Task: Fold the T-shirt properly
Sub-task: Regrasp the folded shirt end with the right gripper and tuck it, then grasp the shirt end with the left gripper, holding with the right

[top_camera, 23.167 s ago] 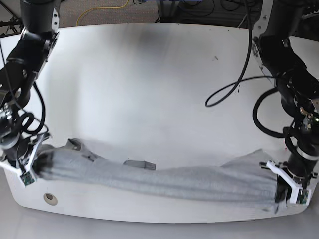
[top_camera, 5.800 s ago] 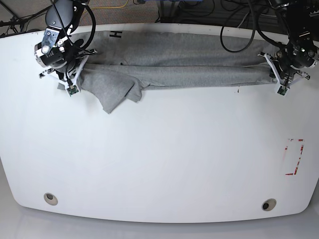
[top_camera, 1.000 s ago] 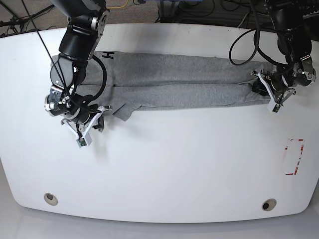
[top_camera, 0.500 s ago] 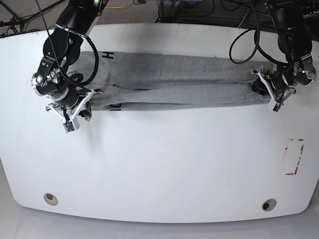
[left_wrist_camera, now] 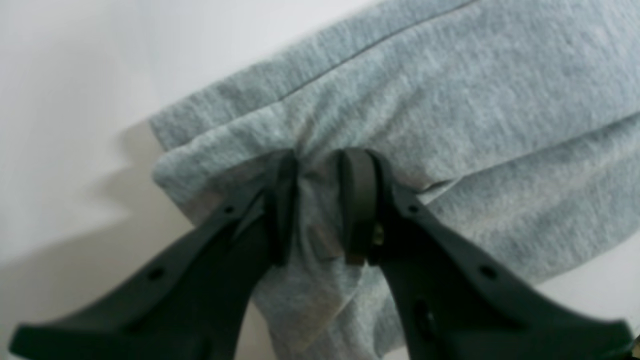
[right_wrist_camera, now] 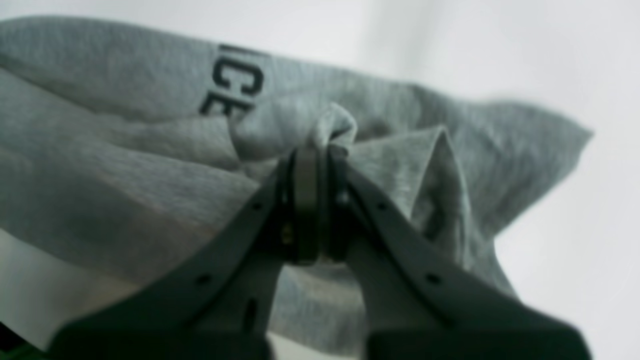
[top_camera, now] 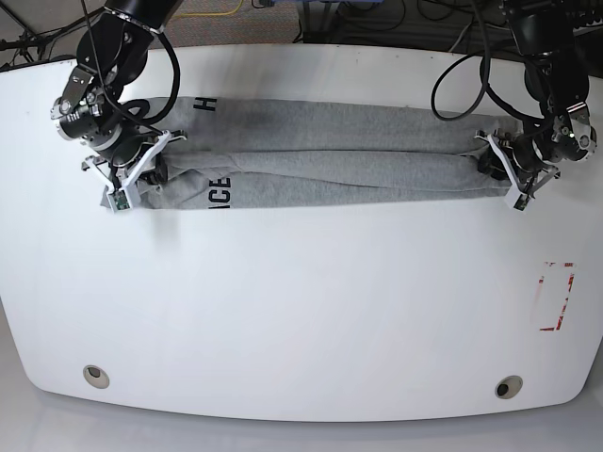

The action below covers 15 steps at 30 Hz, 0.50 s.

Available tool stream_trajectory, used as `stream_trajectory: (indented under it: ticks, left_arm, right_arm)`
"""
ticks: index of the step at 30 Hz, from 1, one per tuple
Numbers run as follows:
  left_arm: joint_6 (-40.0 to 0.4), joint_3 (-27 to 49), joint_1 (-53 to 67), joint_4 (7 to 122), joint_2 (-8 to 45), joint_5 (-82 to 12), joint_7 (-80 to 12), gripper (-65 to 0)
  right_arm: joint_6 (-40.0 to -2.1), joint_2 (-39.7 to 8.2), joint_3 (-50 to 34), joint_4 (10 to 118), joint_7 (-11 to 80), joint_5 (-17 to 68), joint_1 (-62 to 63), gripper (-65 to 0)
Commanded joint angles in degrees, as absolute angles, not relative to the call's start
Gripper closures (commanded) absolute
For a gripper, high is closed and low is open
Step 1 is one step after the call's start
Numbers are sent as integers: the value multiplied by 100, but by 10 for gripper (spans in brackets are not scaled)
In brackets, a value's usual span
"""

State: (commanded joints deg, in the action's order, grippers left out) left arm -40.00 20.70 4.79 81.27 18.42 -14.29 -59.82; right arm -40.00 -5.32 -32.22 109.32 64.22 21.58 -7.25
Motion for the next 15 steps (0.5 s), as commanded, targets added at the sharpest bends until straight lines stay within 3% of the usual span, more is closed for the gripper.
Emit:
stream_trajectory:
  ticks: [8,11,15]
  left_arm:
    - [-4000,2070,479,8119,1842,-1420,-5982,-140]
    - [-4000,2070,470,8119,1842,-1420,-5982,-140]
    - [-4000,2070,462,8154,1842,-1420,-5982,-140]
  right_arm:
    - [-4000,-532,-3222,10949,6413,2141,-954,-384]
    - [-4000,-549,-3222,11099,6413,2141,-1033,-428]
    - [-4000,-549,-3231,11521,6413,2132,-1182,-430]
